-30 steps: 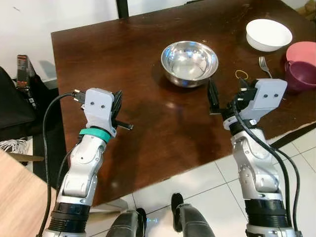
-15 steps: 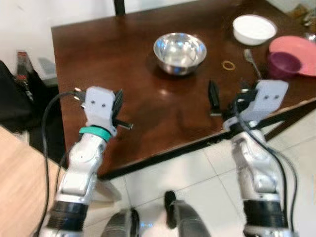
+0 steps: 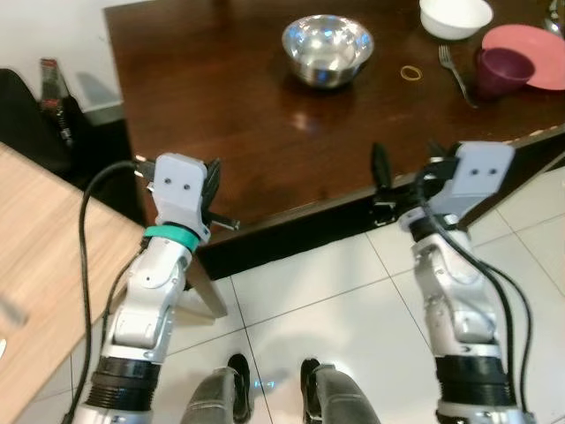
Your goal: Setting the table
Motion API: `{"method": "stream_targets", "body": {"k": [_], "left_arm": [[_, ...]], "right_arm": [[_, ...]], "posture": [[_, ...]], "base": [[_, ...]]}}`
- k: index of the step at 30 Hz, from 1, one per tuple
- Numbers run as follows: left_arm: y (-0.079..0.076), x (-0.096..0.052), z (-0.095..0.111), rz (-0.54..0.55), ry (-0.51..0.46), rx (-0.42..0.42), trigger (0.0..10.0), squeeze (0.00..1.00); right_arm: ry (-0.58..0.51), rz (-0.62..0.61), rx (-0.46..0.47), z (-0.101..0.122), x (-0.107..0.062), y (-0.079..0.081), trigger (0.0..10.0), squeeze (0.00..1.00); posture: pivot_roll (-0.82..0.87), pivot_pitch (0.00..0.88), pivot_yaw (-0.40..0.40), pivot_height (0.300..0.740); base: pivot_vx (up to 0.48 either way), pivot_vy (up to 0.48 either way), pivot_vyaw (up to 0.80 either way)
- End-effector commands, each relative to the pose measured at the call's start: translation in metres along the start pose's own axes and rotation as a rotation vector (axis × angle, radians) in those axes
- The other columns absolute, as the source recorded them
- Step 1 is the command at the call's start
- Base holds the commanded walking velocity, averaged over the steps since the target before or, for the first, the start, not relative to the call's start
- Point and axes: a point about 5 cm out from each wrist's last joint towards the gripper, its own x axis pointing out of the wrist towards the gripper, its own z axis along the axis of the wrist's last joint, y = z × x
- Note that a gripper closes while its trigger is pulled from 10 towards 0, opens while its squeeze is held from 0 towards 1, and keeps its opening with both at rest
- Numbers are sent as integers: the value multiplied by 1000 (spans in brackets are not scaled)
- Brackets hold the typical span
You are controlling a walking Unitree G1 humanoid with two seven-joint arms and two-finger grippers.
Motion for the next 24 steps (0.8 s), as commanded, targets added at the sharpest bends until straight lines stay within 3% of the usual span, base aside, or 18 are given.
{"method": "stream_targets", "body": {"k": [1, 24], "left_arm": [[-2, -4, -7, -1, 27, -1, 10000, 0], [-2, -3, -7, -1, 23, 3, 10000, 0]], "right_arm": [[22, -13, -6, -5, -3, -3, 10000, 0], [19, -16, 3, -5, -1, -4, 10000, 0]], "posture": [[-100, 146, 68, 740], [-98, 133, 69, 740]], "base": [[-307, 0, 0], [-276, 0, 0]]}}
